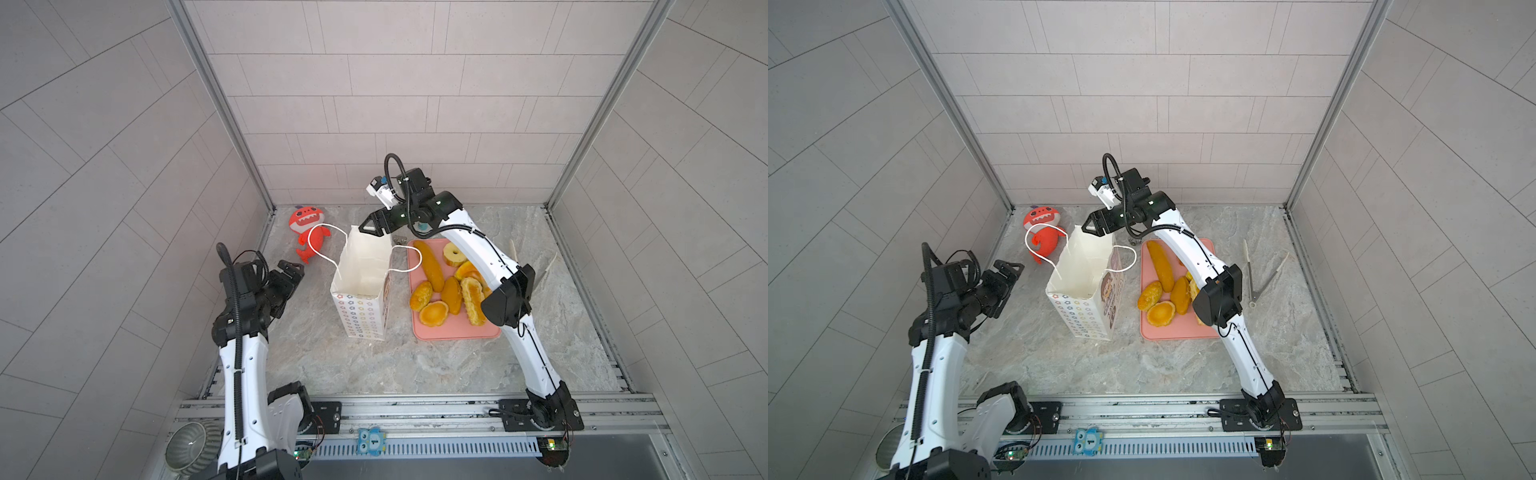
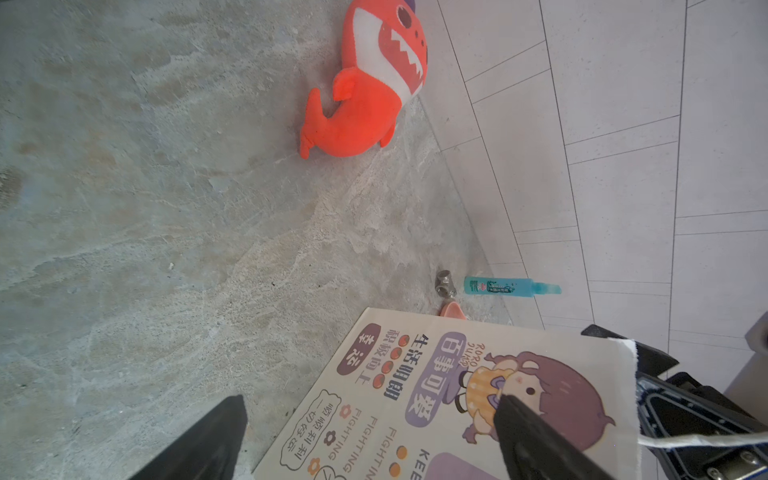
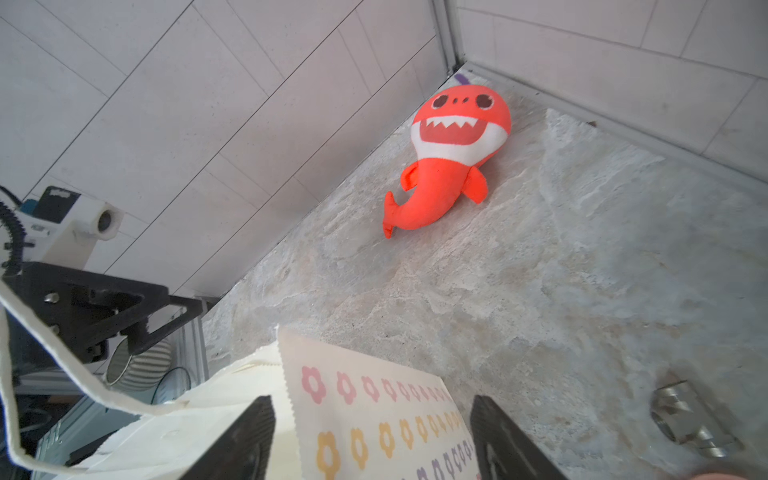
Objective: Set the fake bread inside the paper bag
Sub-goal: 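Grasp the bag's rim with the left gripper while the right gripper releases and withdraws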
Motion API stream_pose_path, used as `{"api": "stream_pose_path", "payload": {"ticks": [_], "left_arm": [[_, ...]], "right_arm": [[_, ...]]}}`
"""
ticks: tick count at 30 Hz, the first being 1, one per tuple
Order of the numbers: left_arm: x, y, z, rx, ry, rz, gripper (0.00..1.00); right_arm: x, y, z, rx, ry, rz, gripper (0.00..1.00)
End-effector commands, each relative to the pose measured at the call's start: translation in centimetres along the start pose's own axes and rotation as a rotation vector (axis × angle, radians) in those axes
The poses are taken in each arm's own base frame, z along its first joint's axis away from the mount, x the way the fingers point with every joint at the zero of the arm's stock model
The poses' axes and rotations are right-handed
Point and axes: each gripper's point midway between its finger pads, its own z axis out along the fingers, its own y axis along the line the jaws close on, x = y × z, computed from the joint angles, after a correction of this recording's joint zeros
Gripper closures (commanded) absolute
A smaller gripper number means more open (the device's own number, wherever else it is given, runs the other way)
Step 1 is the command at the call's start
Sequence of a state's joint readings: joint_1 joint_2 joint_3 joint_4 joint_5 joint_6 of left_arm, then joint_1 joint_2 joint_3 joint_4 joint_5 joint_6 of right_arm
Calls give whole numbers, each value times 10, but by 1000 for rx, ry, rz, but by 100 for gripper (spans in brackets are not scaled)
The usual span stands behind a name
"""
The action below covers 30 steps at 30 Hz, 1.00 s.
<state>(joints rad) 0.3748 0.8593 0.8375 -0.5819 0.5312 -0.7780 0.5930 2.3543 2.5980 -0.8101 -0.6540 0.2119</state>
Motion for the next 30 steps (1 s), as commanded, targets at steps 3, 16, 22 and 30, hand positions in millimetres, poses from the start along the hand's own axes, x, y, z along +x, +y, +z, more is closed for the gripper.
{"api": "stream_pose_path", "payload": {"ticks": [3,16,22,30], "left_arm": [[-15,-48,-26,130,-34,59,0],[-62,-134,-84,203,-160,258,0],[-45,-173,-98,165,-169,502,0],[11,-168,-77,12,44,771,0]], "right_arm": [[-40,-3,-53,185,-129,-47,1],[-41,-38,-215,643,-255,106,1],[23,-82,-290,686,-310,391,1],[160,-116,-373,949,-217,587,1]]}}
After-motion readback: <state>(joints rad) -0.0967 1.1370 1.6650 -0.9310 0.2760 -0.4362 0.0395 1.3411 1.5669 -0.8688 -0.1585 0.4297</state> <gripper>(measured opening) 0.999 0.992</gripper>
